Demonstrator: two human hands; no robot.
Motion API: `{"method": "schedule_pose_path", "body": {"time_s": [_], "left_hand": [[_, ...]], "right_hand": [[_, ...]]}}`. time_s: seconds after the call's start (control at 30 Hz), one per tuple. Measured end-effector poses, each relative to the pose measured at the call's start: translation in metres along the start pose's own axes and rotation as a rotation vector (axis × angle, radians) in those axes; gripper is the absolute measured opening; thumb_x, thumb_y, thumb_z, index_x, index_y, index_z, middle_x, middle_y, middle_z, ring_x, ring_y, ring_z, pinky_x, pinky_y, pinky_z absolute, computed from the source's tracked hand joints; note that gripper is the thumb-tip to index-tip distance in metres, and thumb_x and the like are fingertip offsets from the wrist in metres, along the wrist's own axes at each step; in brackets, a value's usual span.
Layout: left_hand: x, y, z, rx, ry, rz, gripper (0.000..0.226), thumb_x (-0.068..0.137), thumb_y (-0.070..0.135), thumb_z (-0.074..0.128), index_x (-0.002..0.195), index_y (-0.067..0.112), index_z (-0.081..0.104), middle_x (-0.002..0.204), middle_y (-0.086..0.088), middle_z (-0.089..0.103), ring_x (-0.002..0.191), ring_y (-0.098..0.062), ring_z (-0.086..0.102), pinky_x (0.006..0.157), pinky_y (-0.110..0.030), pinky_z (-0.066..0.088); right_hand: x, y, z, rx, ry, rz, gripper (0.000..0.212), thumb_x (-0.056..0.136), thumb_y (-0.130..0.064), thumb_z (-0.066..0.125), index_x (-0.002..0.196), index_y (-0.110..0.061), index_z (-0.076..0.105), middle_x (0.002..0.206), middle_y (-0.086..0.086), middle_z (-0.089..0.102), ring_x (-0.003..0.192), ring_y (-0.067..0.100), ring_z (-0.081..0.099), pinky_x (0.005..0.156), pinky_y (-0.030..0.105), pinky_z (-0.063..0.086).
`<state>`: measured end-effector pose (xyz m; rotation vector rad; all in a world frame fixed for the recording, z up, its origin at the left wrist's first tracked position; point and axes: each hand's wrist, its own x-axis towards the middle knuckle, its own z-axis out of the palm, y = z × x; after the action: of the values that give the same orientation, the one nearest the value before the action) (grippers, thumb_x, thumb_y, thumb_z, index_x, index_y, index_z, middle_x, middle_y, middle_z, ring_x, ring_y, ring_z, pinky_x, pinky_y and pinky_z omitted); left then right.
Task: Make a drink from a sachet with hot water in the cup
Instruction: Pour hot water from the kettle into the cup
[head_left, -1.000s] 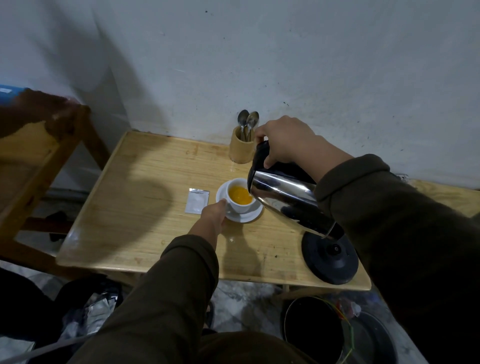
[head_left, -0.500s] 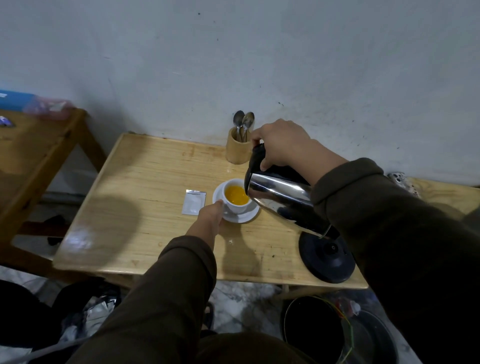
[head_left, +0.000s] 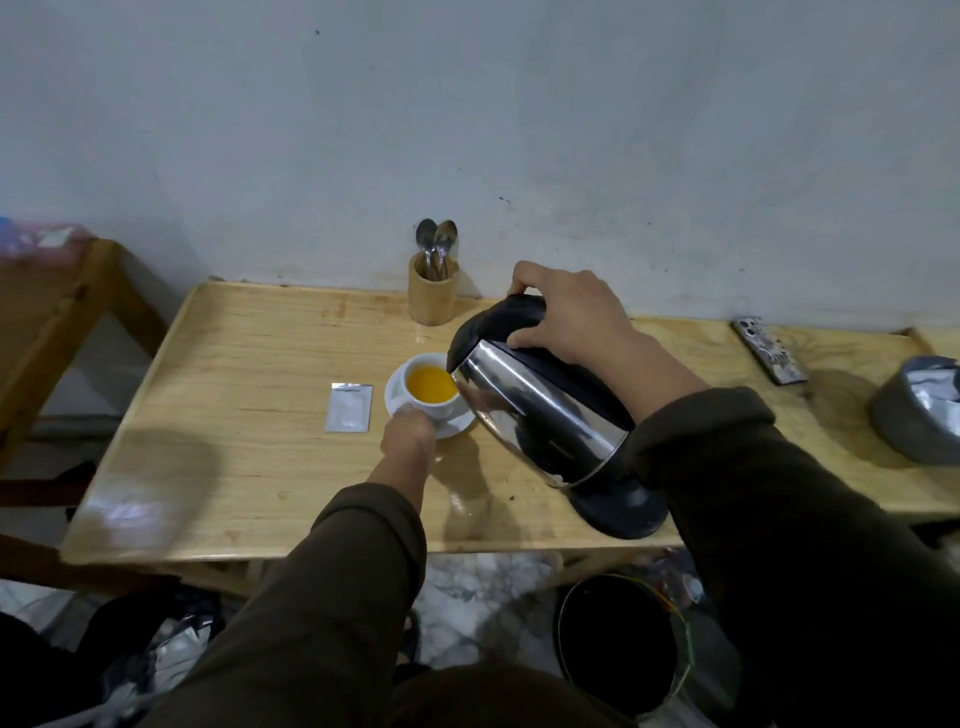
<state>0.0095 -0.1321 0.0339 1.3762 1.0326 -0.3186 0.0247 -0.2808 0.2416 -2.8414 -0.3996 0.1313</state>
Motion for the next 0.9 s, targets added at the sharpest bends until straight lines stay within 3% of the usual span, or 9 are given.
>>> {"method": "schedule_pose_path", "body": {"time_s": [0.1,0.2,0.3,0.53,0.73,0.9], "left_hand": [[-0.008,-0.010,0.009,0.036,-0.011,0.041,0.051,0.097,0.033,0.036,0.140,0.007,0.044,0.139,-0.018,0.051,0.127,-0.034,0.050,0.107,-0.041,0.043],[-0.015,-0.015,0.014,0.127,0.012,0.090,0.051,0.098,0.030,0.036,0.141,0.002,0.041,0.140,-0.017,0.049,0.128,-0.037,0.048,0.108,-0.042,0.041],[-0.017,-0.020,0.019,0.267,0.015,0.120,0.047,0.096,0.021,0.037,0.140,0.003,0.042,0.142,-0.020,0.048,0.129,-0.038,0.046,0.110,-0.044,0.038],[-0.026,-0.028,0.029,0.495,0.031,0.188,0.045,0.098,0.013,0.035,0.140,-0.002,0.039,0.145,-0.023,0.042,0.134,-0.040,0.039,0.114,-0.044,0.033],[-0.024,-0.031,0.034,0.485,0.046,0.189,0.049,0.097,0.017,0.039,0.144,0.003,0.036,0.146,-0.021,0.042,0.134,-0.039,0.040,0.113,-0.045,0.035],[-0.025,-0.032,0.033,0.425,0.041,0.175,0.049,0.097,0.018,0.039,0.143,0.005,0.037,0.144,-0.019,0.043,0.131,-0.037,0.043,0.111,-0.044,0.038]], "right_hand": [[-0.025,0.023,0.000,0.103,0.116,0.056,0.034,0.077,-0.032,0.070,0.104,-0.024,0.051,0.087,0.002,0.058,0.076,0.024,0.050,0.067,0.029,0.038],[-0.052,0.050,0.009,0.229,0.284,0.123,0.032,0.079,-0.030,0.069,0.103,-0.023,0.049,0.090,0.002,0.065,0.076,0.023,0.056,0.068,0.030,0.046],[-0.077,0.072,0.021,0.336,0.441,0.220,0.029,0.081,-0.028,0.068,0.100,-0.025,0.047,0.086,-0.007,0.059,0.078,0.020,0.058,0.070,0.033,0.050],[-0.123,0.107,0.051,0.451,0.679,0.341,0.027,0.083,-0.028,0.067,0.102,-0.019,0.050,0.090,-0.005,0.061,0.081,0.016,0.058,0.070,0.027,0.043],[-0.151,0.125,0.076,0.550,0.798,0.427,0.031,0.084,-0.028,0.066,0.110,-0.018,0.051,0.104,0.003,0.066,0.093,0.020,0.063,0.078,0.025,0.047],[-0.167,0.128,0.094,0.566,0.832,0.422,0.033,0.087,-0.031,0.062,0.114,-0.023,0.044,0.109,0.009,0.063,0.092,0.030,0.063,0.083,0.039,0.053]]}}
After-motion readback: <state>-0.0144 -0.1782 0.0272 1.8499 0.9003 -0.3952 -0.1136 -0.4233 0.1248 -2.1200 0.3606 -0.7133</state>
